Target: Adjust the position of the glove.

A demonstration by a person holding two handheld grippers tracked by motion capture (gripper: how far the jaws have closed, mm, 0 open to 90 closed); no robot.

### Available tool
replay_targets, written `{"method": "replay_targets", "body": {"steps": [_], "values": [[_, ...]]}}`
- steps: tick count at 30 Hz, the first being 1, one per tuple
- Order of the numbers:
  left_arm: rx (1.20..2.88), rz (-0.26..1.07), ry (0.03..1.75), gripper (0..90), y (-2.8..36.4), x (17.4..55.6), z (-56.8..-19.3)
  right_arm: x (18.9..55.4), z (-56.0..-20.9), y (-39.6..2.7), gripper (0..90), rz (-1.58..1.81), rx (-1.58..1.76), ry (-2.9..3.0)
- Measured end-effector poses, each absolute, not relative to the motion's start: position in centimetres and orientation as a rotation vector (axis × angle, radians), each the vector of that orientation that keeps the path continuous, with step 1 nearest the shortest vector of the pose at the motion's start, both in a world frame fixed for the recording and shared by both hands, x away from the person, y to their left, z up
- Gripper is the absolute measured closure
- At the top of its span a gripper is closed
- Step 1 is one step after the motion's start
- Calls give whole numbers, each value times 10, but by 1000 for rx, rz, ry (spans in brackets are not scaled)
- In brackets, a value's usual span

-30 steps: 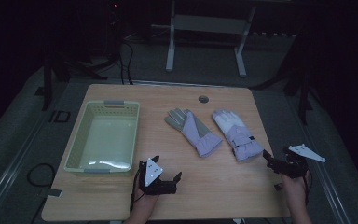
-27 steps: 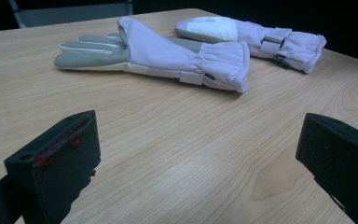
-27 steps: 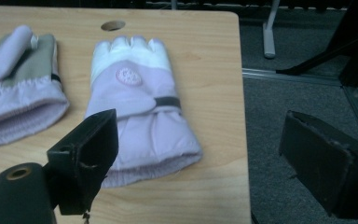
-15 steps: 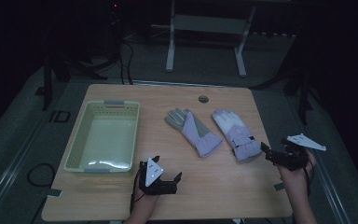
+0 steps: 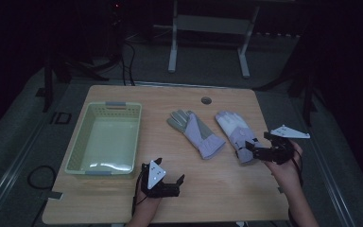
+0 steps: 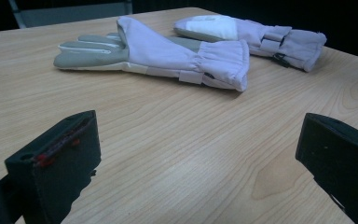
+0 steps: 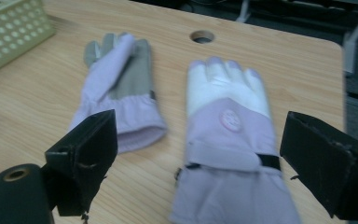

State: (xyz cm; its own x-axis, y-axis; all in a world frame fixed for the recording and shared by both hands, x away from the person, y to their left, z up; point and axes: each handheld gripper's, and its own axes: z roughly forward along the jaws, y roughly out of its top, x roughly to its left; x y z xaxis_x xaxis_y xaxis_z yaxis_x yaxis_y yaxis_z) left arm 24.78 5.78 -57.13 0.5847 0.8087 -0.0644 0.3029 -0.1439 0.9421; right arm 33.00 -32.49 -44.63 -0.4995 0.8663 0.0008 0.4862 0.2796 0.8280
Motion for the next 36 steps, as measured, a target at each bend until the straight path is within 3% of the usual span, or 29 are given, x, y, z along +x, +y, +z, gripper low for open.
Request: {"method": "replay_targets", "body": {"steps": [10,13,20,36], "values": [[1716,570,924,2,57,248,-571,354,-449,-293,142,1121,1197,2184],[1717,576,922,2,57,247,-571,361,-452,-283,276,1156,1178,2222],[1717,572,920,2,57,248,-571,378,-458,-258,413,1145,1115,2291],[1716,571,922,2,57,247,-571,417,-479,-222,522,1105,1055,2395]]}}
